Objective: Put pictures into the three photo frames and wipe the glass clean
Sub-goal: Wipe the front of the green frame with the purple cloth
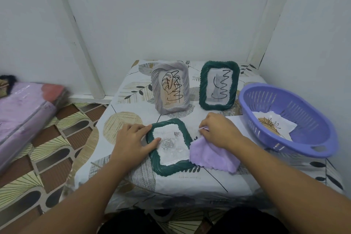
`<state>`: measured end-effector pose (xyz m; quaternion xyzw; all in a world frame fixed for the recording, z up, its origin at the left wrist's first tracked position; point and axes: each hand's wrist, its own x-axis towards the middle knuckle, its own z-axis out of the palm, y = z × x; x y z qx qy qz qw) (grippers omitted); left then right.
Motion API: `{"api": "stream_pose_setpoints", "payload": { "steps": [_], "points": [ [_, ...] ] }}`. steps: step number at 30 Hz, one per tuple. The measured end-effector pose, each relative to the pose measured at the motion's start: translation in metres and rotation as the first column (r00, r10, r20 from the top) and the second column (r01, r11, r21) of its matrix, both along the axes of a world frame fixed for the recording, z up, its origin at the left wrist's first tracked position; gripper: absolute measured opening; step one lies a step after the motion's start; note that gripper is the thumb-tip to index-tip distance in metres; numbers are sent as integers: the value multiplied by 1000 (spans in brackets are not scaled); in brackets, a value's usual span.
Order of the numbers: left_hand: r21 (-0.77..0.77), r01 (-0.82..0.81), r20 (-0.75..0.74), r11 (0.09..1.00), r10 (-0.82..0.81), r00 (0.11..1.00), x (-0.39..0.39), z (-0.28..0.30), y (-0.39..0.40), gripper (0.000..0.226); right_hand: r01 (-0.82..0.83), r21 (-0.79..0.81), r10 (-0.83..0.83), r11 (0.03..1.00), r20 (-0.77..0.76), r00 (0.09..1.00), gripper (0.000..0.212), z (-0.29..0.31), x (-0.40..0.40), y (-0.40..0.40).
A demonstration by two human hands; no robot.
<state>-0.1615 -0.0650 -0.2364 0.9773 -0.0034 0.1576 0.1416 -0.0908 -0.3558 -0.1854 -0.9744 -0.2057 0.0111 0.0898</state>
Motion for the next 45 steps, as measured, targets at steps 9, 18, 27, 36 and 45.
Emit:
{"api": "stream_pose_setpoints", "payload": {
  "steps": [9,18,27,36,45],
  "points": [
    [152,-117,-61,981,127,990,-1,29,-7,71,-72,189,81,979,-41,996,35,22,-27,50],
    [-78,-305,-418,949,246,874,1,43,-36,53,298,246,-143,922,-498,855,51,26,-24,58],
    [-832,-460,-457,312,87,885,-3,61,-45,27,613,503,-78,609,-732,677,44,20,-21,61],
    [-916,-373,-376,151,8,927,-2,98,-19,18,707,603,92,371,-781,618,69,38,-13,91],
    [-936,-341,-344,88,-23,939,0,108,29,8,678,613,168,407,-779,604,87,45,-2,138]
  ]
}}
